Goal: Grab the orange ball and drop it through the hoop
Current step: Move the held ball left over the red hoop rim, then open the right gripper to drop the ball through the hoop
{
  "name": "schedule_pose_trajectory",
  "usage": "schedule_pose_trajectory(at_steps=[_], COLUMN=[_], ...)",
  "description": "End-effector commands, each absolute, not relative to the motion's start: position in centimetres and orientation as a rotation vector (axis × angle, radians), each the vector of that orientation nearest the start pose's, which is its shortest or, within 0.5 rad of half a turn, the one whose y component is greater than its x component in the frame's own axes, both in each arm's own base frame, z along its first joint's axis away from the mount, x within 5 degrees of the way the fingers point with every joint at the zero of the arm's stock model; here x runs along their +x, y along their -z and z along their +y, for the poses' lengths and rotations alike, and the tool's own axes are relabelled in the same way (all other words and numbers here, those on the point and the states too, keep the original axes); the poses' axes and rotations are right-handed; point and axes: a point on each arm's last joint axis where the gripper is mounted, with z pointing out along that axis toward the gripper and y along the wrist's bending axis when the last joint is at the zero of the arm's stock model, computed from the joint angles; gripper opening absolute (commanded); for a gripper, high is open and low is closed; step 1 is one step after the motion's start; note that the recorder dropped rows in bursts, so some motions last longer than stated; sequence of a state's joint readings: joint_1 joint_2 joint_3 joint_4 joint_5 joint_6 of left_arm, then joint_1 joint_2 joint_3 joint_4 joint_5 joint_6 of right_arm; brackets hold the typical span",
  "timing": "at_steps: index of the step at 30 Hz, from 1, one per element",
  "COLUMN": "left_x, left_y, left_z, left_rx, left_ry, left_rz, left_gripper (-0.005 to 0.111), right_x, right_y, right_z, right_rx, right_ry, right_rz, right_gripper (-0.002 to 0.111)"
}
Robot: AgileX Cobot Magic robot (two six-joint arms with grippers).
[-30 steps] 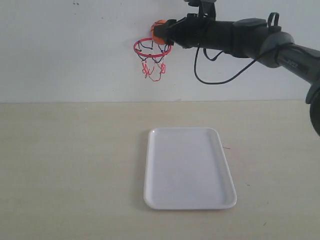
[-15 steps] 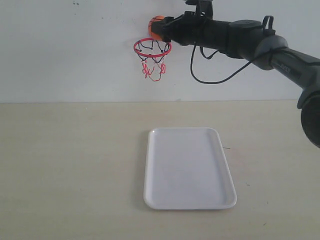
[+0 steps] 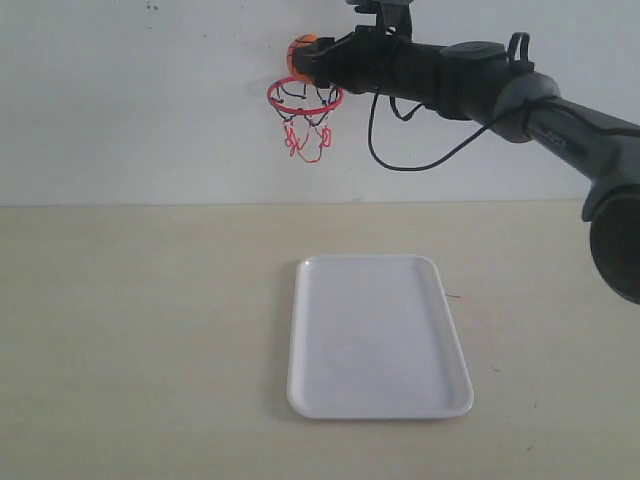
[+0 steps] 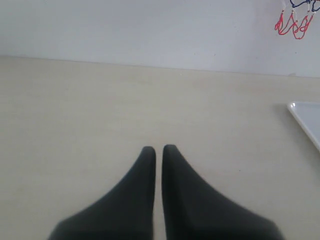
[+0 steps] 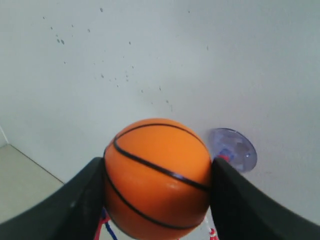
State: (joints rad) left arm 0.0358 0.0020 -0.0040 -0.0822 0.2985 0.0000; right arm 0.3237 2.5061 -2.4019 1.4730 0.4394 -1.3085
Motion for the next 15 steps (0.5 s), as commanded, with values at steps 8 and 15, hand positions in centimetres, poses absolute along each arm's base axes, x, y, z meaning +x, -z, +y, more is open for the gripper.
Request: schedule_pose_trajectory(at_steps=[8, 15], left_x=[5.5, 5.5], left_y=[-18.7, -18.7], left_z=[0.0, 0.0], left_rx=[-0.095, -0.095], left_ry=[0.058, 0.058], left_rz=[1.771, 1.771], left_gripper=[0.004, 0.004], right_x=[54.3, 54.5], right_y=[-27.5, -27.6], right_z=[21.8, 21.0], right_rx=[-0.354, -0.276], right_ry=[-0.791, -0.803], right_rz=[1.653, 1.697], right_gripper=[0.077, 0.023])
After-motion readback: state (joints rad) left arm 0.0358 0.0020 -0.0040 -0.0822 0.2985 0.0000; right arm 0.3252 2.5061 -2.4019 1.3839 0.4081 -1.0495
